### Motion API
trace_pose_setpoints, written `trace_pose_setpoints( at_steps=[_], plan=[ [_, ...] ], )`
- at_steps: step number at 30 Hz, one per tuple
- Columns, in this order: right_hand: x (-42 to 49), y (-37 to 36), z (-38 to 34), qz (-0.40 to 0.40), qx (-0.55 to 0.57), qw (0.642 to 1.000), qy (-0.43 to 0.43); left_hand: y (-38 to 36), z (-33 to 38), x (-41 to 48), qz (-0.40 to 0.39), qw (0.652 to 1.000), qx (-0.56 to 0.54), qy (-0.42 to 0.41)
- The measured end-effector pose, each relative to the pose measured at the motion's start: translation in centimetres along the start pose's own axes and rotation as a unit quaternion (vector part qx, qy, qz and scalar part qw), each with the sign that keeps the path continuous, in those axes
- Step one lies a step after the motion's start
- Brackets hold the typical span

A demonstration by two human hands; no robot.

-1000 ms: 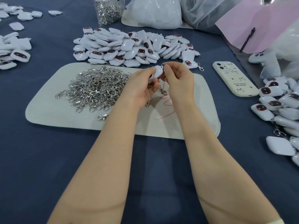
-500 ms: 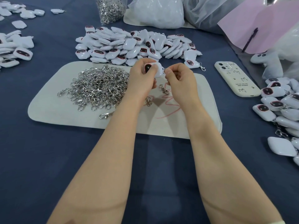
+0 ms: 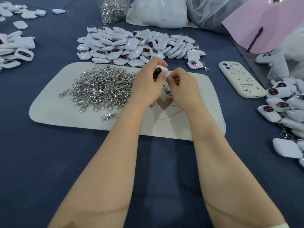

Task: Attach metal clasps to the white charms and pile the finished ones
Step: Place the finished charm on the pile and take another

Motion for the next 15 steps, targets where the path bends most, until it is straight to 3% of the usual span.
trace_pose_setpoints(
  at_steps=[5, 9, 12, 15],
  plan=[
    [0.1, 0.3, 0.1, 0.021, 0.054, 0.998, -0.031, 0.1, 0.4, 0.1, 0.025, 0.999, -0.043, 0.019],
    [0.2, 0.7, -0.1, 0.031, 0.137, 0.988, -0.063, 0.3, 0.2, 0.3, 0.060, 0.981, -0.145, 0.110],
    [0.2, 1.0, -0.3, 0.032, 0.151, 0.986, -0.071, -0.1, 0.2, 0.2, 0.039, 0.965, -0.188, 0.177],
    [0.0, 1.0, -0.4, 0.006, 0.152, 0.987, -0.059, -0.4, 0.7, 0.0, 0.011, 0.971, -0.166, 0.170]
  ],
)
Point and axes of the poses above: each hand's wrist, its own x-axis towards the middle knuckle, its own y-axis out of the back of the hand, z = x × y, the point moved 3 cm from there along x, towards the middle knuckle, and after that the axes turned 13 degrees about -x, right-handed, at the moved point
